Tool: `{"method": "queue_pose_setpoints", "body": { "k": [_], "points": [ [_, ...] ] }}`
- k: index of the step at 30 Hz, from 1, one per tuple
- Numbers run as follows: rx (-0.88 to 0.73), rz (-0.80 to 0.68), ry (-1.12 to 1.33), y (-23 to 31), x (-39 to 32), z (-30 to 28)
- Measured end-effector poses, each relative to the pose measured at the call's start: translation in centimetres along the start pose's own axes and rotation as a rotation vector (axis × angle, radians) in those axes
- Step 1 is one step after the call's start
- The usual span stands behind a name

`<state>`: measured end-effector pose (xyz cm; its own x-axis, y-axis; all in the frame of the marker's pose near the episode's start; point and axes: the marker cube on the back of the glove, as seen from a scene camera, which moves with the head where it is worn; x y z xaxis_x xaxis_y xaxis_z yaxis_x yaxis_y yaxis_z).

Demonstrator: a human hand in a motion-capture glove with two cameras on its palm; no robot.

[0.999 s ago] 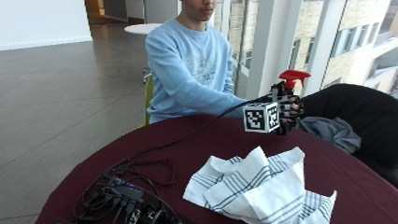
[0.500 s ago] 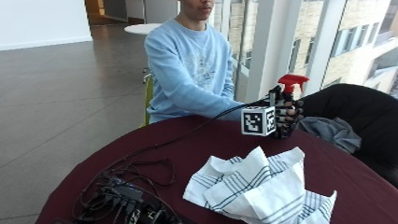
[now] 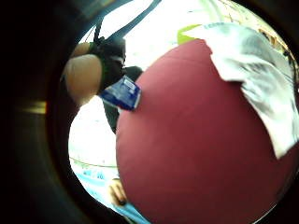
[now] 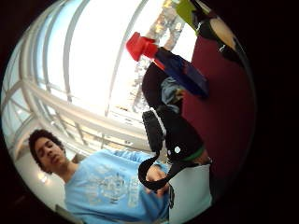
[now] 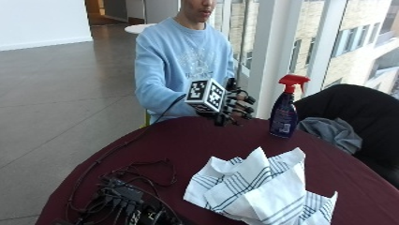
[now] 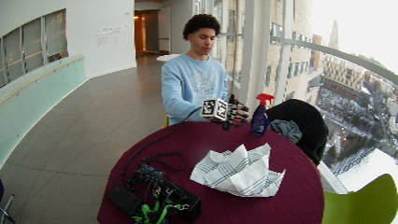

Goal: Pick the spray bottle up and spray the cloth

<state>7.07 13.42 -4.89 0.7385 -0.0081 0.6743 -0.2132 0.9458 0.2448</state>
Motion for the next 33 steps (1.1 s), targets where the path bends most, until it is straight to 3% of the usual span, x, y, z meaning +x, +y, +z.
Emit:
{"method": "queue_pose_setpoints", "body": {
  "k": [6,15,33],
  "points": [
    [0.009,0.015,0.246,6.8,1.6,-5.0],
    [0.013,0.043,0.451,12.5,3.9,-10.2],
    [0.051,0.09,0.494,15.8,5.4,-12.8]
  ]
}}
